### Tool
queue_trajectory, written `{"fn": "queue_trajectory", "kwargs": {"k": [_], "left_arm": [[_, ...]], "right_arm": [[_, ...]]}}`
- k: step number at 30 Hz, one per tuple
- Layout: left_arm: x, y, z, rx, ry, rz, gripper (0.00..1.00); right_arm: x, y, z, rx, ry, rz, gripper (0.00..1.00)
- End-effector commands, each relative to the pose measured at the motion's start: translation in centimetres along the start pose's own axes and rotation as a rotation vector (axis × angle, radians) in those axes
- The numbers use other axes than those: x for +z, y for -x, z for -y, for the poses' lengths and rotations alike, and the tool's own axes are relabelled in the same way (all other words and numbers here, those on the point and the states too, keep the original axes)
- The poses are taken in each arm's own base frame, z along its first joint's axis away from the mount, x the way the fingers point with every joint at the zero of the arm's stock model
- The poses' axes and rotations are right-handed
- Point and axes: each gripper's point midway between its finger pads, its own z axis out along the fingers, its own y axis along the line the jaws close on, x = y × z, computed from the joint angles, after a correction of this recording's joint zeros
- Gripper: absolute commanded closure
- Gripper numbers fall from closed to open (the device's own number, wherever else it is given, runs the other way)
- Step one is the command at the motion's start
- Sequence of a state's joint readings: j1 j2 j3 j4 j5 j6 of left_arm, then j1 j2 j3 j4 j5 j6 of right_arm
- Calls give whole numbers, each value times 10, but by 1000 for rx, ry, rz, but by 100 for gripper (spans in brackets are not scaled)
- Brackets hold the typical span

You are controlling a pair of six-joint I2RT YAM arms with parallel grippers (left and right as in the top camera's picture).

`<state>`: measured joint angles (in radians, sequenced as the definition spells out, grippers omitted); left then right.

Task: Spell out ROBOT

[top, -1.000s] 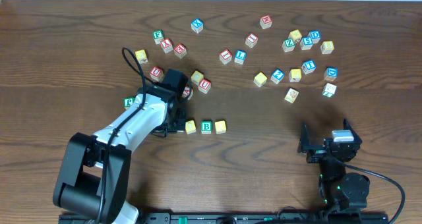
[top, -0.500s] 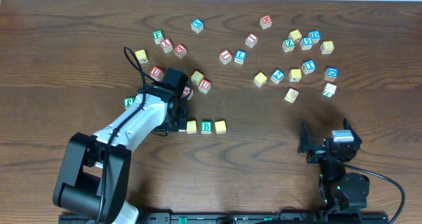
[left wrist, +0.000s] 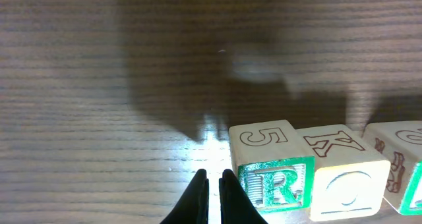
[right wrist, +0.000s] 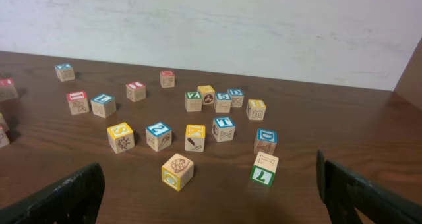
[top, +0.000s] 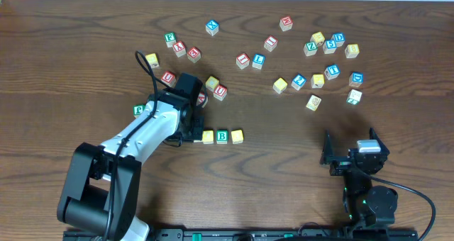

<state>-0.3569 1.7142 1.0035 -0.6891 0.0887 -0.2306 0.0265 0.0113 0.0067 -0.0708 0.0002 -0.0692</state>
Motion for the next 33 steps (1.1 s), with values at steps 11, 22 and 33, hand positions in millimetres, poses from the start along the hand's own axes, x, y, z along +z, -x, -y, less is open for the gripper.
{"fn": "queue_trajectory", "kwargs": {"k": [11,22,33], "left_arm": [[3,-5,16,83,-11,-2,92],[0,-2,-3,-1,95,24,93],[0,-11,24,133,-62,-22,93]], "right_arm": [[0,-1,3,10,-15,-2,1],[0,-1,3,10,-15,-2,1],[0,-1,3,9,-15,-2,1]]}}
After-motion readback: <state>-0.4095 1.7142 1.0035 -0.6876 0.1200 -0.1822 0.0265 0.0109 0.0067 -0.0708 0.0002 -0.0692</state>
